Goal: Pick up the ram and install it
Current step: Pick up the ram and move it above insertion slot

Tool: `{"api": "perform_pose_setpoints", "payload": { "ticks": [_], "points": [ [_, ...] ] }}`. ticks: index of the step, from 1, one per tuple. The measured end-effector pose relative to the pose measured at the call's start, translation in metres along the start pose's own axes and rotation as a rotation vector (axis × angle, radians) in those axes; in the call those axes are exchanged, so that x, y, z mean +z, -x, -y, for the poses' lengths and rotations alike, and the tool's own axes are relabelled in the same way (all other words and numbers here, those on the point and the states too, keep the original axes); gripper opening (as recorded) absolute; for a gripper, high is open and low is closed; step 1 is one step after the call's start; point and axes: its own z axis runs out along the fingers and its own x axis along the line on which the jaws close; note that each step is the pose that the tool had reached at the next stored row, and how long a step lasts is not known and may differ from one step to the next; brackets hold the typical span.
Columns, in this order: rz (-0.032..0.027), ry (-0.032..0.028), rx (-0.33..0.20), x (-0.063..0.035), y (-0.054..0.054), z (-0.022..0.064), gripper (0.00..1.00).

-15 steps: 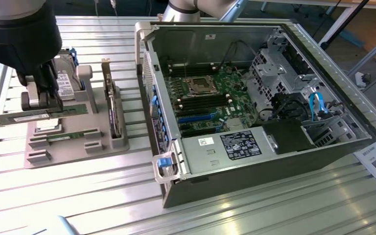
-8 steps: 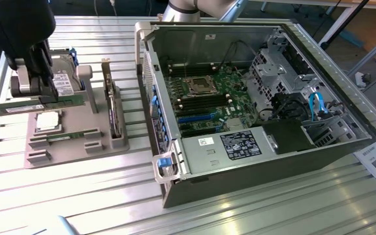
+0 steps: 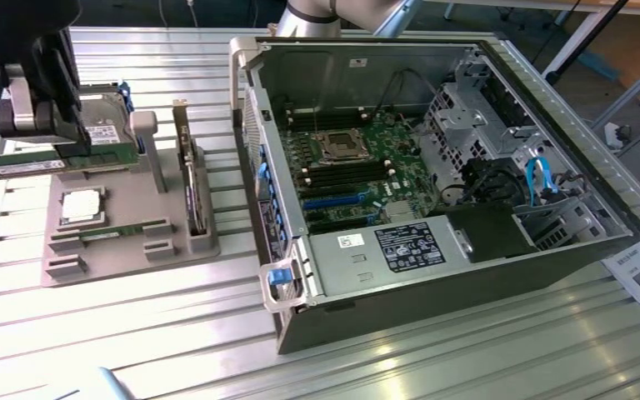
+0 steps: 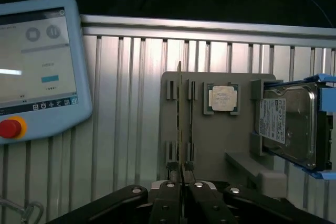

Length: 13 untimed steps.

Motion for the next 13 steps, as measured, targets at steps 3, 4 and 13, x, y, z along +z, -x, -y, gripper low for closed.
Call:
{"api": "perform_pose_setpoints", "payload": {
  "ticks": [3, 4, 13],
  "points": [
    [-0.0001, 0.0002, 0.000, -0.0071, 0.0002, -0.0002, 0.12],
    [-0.0001, 0.0001, 0.000, -0.0088, 0.0002, -0.0002, 0.12],
    [-0.0002, 0.0003, 0.000, -0.0100, 0.0001, 0.0021, 0.12]
  ]
}}
